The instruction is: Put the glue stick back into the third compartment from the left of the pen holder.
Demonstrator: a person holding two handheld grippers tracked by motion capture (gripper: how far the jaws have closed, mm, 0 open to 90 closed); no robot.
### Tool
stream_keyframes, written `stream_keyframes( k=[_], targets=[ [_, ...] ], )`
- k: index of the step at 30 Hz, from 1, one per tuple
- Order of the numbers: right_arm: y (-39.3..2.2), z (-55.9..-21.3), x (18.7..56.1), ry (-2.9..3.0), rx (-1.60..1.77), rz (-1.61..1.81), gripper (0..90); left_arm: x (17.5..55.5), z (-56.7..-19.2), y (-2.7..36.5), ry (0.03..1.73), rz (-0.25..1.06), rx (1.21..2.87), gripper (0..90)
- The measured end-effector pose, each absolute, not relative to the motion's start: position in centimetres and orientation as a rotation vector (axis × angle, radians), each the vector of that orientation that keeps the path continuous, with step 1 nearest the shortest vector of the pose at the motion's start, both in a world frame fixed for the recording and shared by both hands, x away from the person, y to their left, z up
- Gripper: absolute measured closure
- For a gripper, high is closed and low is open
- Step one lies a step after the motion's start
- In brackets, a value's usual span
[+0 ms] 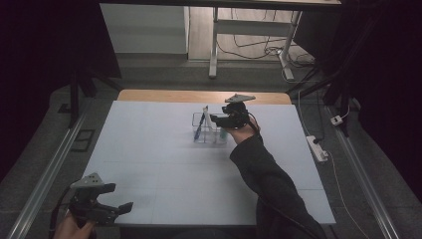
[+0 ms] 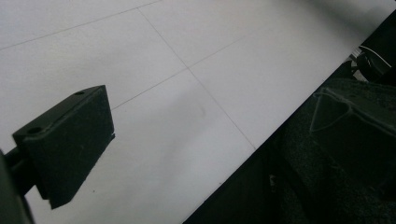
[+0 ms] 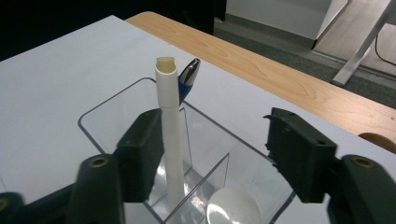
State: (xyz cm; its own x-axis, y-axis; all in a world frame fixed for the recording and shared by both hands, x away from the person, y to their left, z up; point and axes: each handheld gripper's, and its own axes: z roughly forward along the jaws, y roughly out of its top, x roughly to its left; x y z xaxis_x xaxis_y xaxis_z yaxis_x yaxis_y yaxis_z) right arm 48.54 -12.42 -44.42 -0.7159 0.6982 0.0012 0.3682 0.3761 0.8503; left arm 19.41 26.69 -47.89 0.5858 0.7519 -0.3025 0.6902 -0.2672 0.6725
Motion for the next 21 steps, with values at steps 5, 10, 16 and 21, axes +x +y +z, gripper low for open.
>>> stream_keyframes(
  k=[5,10,16,21],
  targets=[
    [-12.8,-43.7,48.2,2.292,0.946,1.282,25.1,19.4,-47.9,26.7,1.147,0.098,2.013,0.0],
    [-13.1,-43.6,47.5,2.331,0.932,1.26,15.1,19.4,-47.9,26.7,1.145,0.099,2.011,0.0],
    [-13.5,-43.5,46.4,2.386,0.933,1.222,7.4,19.3,-47.9,26.8,1.14,0.097,2.003,0.0],
    [-13.9,-43.2,45.3,2.412,0.914,1.223,5.1,19.3,-47.8,26.8,1.138,0.098,2.004,0.0]
  ],
)
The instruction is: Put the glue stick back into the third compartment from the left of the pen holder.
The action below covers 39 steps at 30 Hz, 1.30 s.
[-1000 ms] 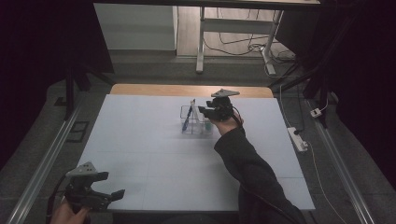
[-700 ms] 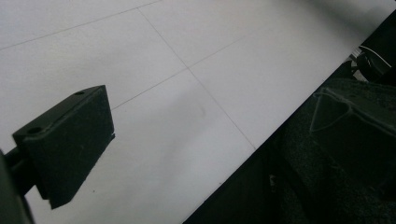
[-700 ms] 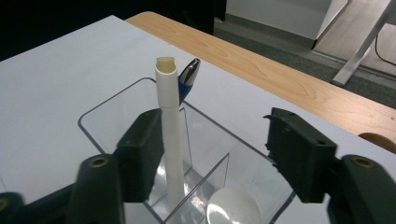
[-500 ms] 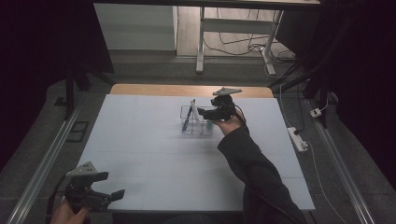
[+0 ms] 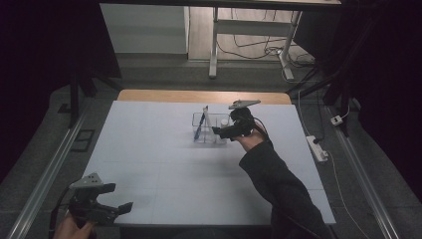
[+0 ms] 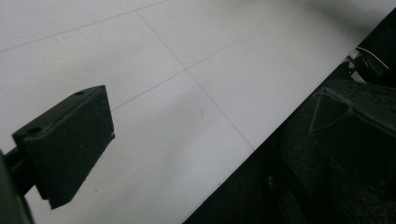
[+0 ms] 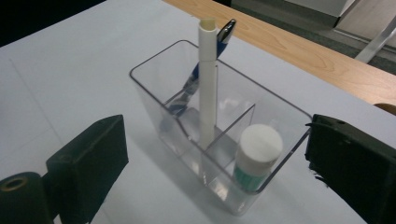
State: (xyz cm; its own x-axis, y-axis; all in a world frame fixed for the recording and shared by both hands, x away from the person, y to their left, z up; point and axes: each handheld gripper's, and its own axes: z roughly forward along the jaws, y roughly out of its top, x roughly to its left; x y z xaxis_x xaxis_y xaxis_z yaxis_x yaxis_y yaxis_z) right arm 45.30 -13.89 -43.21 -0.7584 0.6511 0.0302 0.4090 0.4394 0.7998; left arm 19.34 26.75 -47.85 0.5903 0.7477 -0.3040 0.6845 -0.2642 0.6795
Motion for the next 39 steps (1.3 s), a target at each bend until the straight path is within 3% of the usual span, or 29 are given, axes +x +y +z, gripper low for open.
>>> stream_keyframes(
  k=[18,39],
  targets=[
    [-14.5,-43.5,40.5,2.505,0.835,1.212,0.0,19.3,-47.8,26.8,1.13,0.101,2.001,0.0],
    [-20.8,-44.7,34.1,2.488,0.911,1.23,0.0,19.3,-47.8,26.7,1.128,0.104,2.005,0.0]
  ],
)
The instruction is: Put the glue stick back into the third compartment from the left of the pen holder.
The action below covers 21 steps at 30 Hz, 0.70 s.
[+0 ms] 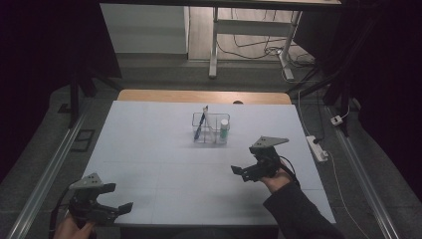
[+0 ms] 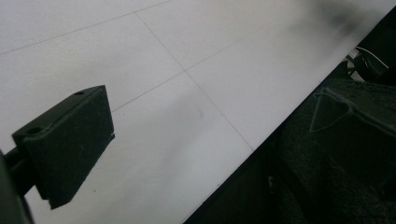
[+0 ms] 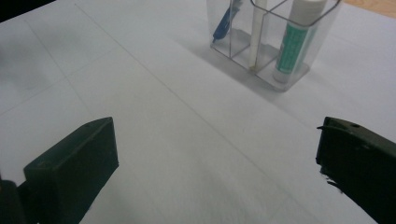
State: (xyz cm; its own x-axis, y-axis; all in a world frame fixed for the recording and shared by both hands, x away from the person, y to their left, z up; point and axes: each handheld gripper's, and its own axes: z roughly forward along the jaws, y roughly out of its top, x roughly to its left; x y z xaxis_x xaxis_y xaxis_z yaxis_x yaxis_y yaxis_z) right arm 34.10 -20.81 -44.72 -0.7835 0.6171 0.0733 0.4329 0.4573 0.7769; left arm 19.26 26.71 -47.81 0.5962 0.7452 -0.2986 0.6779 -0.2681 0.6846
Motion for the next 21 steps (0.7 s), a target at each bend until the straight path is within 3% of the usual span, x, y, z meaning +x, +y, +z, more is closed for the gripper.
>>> stream_keyframes(
  k=[21],
  targets=[
    [-27.5,-44.8,28.0,2.395,1.054,1.156,0.0,19.3,-47.8,26.7,1.136,0.103,1.999,0.0]
  ],
)
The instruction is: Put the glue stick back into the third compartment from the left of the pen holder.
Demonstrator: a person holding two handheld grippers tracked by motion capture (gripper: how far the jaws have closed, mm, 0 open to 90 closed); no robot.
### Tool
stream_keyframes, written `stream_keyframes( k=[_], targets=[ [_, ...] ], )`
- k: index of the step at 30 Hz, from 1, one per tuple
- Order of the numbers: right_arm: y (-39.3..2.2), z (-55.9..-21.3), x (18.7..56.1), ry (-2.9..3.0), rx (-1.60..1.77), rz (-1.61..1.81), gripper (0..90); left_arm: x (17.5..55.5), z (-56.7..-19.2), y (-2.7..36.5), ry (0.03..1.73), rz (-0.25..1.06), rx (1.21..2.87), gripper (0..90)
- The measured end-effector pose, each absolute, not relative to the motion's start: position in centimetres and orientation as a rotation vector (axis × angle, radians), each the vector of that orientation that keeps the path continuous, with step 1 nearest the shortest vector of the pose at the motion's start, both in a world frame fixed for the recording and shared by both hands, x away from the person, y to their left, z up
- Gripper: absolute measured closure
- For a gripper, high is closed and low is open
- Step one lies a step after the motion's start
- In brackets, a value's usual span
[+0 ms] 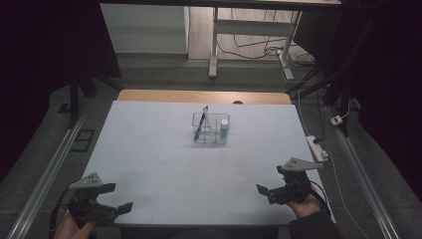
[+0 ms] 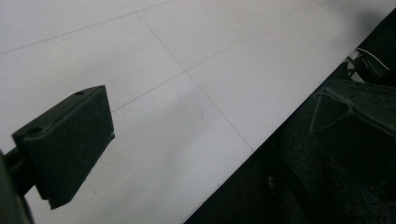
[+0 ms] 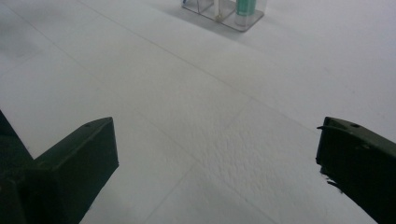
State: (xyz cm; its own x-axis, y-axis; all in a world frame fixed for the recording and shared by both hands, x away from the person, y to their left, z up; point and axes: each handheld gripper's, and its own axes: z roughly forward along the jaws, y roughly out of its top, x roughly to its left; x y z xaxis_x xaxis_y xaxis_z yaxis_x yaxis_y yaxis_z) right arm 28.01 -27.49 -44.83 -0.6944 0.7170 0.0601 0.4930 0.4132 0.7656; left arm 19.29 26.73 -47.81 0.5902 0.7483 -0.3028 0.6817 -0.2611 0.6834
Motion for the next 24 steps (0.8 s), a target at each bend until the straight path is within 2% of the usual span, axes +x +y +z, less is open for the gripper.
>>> stream_keyframes(
  k=[14,24],
  targets=[
    [-29.7,-45.2,24.7,2.36,1.132,1.111,0.0,19.3,-47.8,26.8,1.143,0.103,1.992,0.0],
    [-30.1,-45.3,24.1,2.371,1.175,1.061,0.0,19.4,-47.8,26.7,1.145,0.104,1.996,0.0]
  ],
)
